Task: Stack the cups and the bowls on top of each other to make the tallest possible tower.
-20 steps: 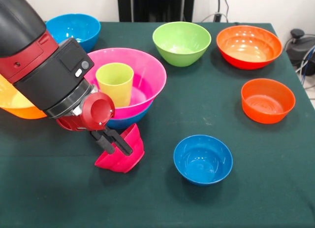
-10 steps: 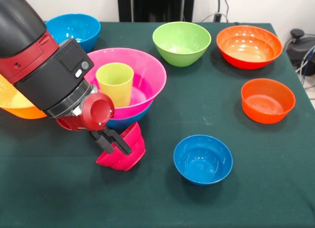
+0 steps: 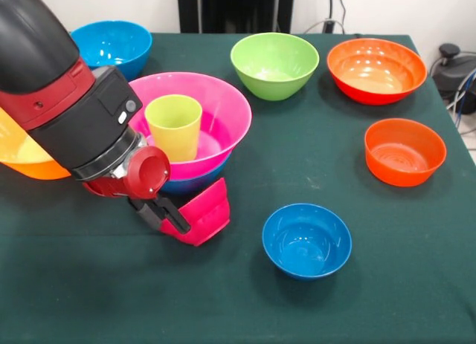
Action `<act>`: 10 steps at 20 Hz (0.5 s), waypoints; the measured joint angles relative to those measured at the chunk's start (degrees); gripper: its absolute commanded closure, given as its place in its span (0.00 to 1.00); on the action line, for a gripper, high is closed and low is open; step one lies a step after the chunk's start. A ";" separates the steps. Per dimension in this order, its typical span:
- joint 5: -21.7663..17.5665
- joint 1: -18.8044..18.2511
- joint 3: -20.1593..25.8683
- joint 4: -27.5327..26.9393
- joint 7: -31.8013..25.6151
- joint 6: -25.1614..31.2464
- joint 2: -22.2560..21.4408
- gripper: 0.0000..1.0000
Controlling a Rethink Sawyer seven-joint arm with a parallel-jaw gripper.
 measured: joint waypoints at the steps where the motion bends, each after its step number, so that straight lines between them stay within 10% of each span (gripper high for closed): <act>1: -0.31 0.04 -0.23 0.00 0.00 -0.01 0.00 0.00; 10: -1.02 0.06 -1.07 0.00 0.00 -0.01 -0.01 0.00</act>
